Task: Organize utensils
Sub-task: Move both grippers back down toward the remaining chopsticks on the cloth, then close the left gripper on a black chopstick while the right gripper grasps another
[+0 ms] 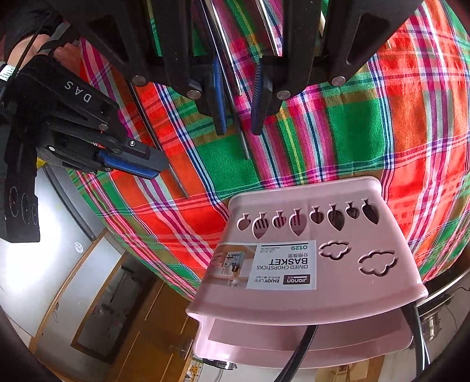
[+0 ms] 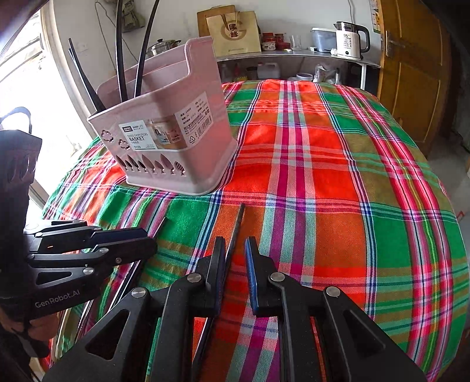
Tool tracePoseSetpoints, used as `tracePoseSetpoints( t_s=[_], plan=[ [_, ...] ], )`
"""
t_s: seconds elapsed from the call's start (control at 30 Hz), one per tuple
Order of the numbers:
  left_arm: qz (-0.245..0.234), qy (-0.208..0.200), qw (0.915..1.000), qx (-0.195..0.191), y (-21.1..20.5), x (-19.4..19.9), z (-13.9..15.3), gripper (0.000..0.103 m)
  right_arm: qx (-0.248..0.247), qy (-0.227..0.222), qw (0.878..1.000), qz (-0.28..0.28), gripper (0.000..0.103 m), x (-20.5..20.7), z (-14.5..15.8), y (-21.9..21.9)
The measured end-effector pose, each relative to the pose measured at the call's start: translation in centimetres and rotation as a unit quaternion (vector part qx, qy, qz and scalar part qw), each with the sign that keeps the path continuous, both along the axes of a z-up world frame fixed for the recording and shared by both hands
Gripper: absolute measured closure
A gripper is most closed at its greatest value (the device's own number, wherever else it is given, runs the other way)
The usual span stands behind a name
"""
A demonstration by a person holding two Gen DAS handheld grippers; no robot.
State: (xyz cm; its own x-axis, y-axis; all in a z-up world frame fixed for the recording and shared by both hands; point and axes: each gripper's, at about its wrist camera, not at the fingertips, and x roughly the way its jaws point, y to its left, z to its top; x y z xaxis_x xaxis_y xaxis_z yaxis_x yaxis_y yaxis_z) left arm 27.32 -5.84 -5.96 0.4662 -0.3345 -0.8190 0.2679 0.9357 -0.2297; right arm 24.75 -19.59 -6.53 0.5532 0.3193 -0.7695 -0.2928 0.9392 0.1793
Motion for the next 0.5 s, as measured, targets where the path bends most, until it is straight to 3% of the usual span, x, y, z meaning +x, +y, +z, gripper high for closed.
tracePoseSetpoints(
  t_s=[0.2,0.5],
  plan=[
    [0.015,-0.009,0.9997,0.015,-0.3,0.3,-0.1,0.095,-0.021,-0.001,1.000,0.004,0.089,0.4,-0.2,0.7],
    [0.035,-0.004,0.9993,0.014,0.3,1.4,0.3,0.096,-0.047,0.009,0.999,0.009,0.089,1.4,-0.2,1.6]
  ],
)
